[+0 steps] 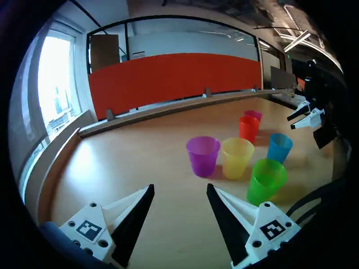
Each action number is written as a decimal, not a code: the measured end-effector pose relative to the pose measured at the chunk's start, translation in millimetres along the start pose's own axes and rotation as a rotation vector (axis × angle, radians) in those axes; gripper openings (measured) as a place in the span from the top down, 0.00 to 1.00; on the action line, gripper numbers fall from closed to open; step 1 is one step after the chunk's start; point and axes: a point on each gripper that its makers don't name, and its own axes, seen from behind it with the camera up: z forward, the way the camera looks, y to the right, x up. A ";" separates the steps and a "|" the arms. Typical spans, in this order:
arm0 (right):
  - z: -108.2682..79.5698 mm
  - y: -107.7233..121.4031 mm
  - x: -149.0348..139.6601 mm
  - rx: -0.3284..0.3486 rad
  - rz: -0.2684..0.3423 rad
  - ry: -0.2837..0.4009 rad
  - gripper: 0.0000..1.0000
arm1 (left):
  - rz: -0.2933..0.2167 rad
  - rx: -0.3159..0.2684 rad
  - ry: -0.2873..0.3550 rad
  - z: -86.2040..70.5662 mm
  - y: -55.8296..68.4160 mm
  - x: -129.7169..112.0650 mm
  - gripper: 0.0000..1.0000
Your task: Pour water
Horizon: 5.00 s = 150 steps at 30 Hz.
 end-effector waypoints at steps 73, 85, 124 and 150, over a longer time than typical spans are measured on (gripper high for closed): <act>-89.6 92.5 95.3 -0.521 -0.005 0.557 0.00 | -0.208 0.272 0.471 -34.0 -16.4 125.7 0.14; -86.1 87.5 101.8 -0.506 0.013 0.572 0.00 | -0.209 0.306 0.509 -31.4 -14.9 111.3 0.14; -86.8 87.1 94.5 -0.541 0.023 0.536 0.00 | -0.199 0.319 0.496 -4.1 -13.9 63.4 0.14; -86.5 83.7 98.9 -0.535 0.008 0.533 0.00 | -0.171 0.311 0.445 7.6 -8.0 54.4 0.14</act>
